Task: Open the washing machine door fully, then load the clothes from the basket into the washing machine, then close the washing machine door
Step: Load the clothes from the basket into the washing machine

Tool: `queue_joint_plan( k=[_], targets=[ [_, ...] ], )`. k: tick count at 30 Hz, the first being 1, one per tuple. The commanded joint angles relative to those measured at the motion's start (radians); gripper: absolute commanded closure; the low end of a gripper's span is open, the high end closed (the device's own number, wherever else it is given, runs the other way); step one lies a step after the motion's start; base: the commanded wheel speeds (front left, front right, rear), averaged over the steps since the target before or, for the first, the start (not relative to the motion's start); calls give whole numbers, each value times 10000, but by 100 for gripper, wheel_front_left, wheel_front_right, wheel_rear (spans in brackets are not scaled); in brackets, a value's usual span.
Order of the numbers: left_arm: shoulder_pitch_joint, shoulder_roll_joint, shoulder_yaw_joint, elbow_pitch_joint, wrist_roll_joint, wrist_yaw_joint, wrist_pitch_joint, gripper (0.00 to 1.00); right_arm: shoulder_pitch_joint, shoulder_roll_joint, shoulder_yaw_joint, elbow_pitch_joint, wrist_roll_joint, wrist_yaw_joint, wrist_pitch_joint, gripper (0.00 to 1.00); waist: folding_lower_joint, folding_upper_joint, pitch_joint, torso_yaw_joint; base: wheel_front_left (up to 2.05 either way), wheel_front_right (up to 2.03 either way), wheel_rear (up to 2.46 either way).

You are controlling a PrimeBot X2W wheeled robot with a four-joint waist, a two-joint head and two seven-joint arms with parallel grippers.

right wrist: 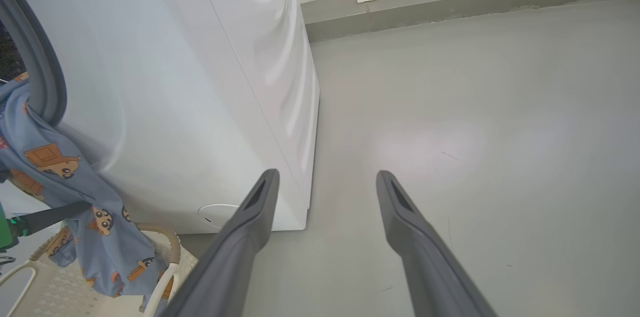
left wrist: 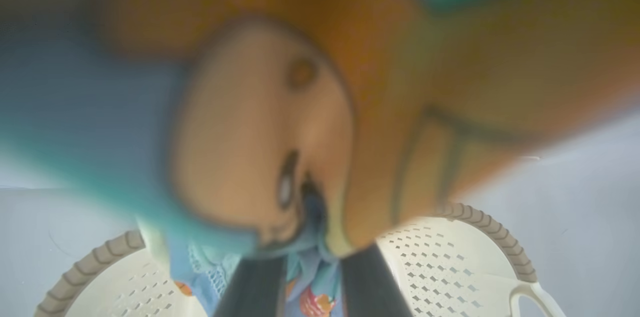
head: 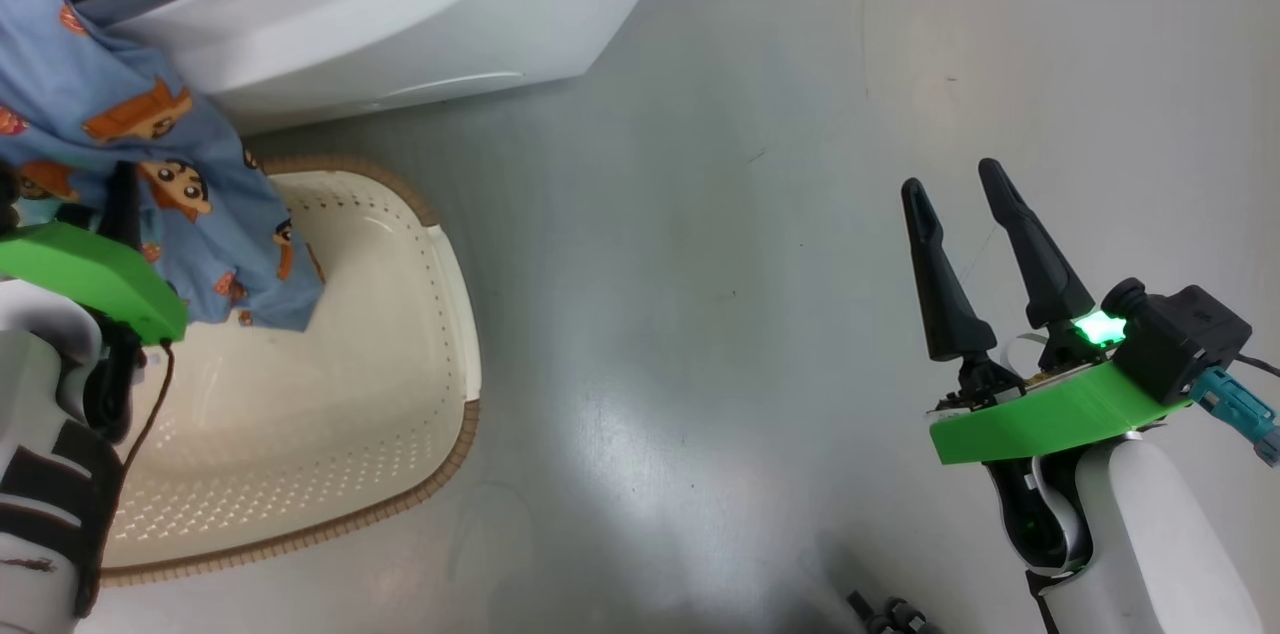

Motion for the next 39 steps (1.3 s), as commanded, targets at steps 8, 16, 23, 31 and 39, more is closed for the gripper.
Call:
queue_joint_plan(
  k=[8, 16, 23, 31, 39],
  targets=[
    [172, 427, 287, -773, -521, -15, -65, 100, 76, 37, 26, -282, -122, 29, -48, 0, 0, -1, -147, 215, 0, 0, 0],
    [1120, 128, 1681, -2280, -256, -15, -65, 100, 146, 64, -41, -236, -106, 29, -48, 0, 0, -1, -543, 500, 0, 0, 0],
    [1960, -225, 2742, -3755, 702, -15, -65, 100, 250, 49, -61, -171, -87, 29, -48, 0, 0, -1, -889, 655, 0, 0, 0],
    [3021, -793, 3700, -5883, 1777, -15, -65, 100, 444, 30, -88, -101, -31, 29, -48, 0, 0, -1, -1310, 818, 0, 0, 0],
    [3437, -995, 4068, -7410, 2027, -15, -65, 100, 631, 21, -79, -39, 14, 29, -48, 0, 0, -1, -1662, 984, 0, 0, 0]
  ],
)
